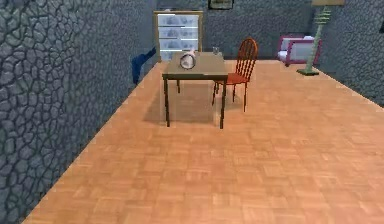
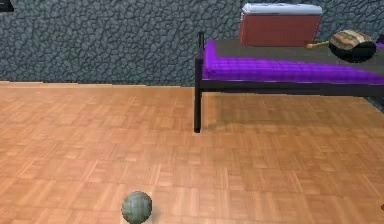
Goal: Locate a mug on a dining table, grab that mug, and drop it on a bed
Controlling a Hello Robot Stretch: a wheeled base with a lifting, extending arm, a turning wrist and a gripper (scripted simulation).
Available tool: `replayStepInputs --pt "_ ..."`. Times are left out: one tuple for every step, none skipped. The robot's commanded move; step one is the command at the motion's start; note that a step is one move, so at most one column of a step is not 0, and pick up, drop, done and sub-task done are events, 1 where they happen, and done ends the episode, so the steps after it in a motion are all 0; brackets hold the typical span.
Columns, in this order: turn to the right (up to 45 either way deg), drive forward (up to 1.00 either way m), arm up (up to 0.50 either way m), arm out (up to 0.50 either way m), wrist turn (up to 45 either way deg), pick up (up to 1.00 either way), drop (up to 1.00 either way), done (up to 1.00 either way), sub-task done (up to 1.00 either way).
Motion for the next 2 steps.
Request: replayStepInputs --pt "-3.0 0.0 0.0 0.0 0.0 0.0 0.0 0.0 0.0" --pt "0.0 1.0 0.0 0.0 0.0 0.0 0.0 0.0 0.0"
